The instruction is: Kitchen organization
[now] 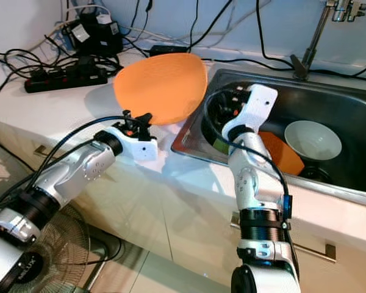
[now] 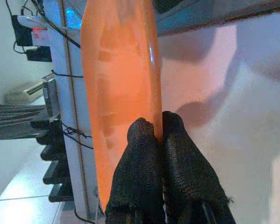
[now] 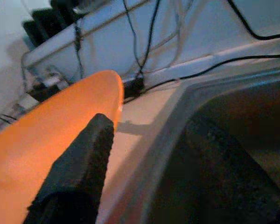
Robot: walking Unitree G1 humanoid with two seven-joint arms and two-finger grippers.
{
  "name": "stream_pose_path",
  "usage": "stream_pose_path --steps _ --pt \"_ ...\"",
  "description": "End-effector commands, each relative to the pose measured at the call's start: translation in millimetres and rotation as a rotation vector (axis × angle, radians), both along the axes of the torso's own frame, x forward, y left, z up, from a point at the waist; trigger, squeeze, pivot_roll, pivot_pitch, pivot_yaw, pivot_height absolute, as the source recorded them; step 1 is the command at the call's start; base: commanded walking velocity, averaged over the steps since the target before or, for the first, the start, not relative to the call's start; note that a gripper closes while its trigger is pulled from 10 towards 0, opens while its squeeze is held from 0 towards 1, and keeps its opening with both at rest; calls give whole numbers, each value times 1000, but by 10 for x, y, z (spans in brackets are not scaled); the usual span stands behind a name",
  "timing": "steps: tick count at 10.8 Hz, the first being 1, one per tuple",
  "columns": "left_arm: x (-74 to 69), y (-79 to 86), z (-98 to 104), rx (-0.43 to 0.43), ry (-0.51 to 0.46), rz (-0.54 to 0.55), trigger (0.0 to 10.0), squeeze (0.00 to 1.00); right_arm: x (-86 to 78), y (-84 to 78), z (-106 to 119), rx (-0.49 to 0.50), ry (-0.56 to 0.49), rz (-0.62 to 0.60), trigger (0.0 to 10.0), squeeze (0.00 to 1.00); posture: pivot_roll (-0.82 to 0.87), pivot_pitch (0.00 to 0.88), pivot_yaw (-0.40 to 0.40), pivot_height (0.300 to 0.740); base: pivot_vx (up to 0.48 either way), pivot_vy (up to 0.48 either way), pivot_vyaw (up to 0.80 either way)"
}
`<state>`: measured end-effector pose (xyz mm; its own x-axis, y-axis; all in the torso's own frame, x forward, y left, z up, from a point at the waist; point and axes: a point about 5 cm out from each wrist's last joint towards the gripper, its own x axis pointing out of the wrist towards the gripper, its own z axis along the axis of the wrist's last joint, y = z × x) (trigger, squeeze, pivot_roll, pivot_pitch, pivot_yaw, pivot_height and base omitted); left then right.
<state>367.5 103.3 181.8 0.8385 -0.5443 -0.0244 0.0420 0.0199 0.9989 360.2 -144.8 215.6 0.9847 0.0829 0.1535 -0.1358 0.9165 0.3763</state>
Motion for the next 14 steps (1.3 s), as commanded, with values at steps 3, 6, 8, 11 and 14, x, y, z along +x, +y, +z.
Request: stream_pose_path --steps 3,6,8,11,14 --pt "-17 -39 158 -24 -65 -24 10000 0 15 126 58 100 4 117 10000 1000 130 0 49 740 0 0 0" --pt "-75 -125 166 -50 -79 -75 10000 0 17 189 -5 115 44 159 10000 0 135 0 48 740 0 0 0" --pt "-101 -162 213 -71 -114 -97 10000 0 20 180 -78 117 77 156 10000 0 138 1 46 740 0 0 0" --pt "-135 -214 226 -82 -123 -120 10000 0 28 195 -106 133 91 153 10000 0 143 12 43 740 0 0 0" --pt "-150 -218 172 -68 -107 -122 10000 0 30 198 -83 173 85 146 0 0 144 14 43 740 0 0 0"
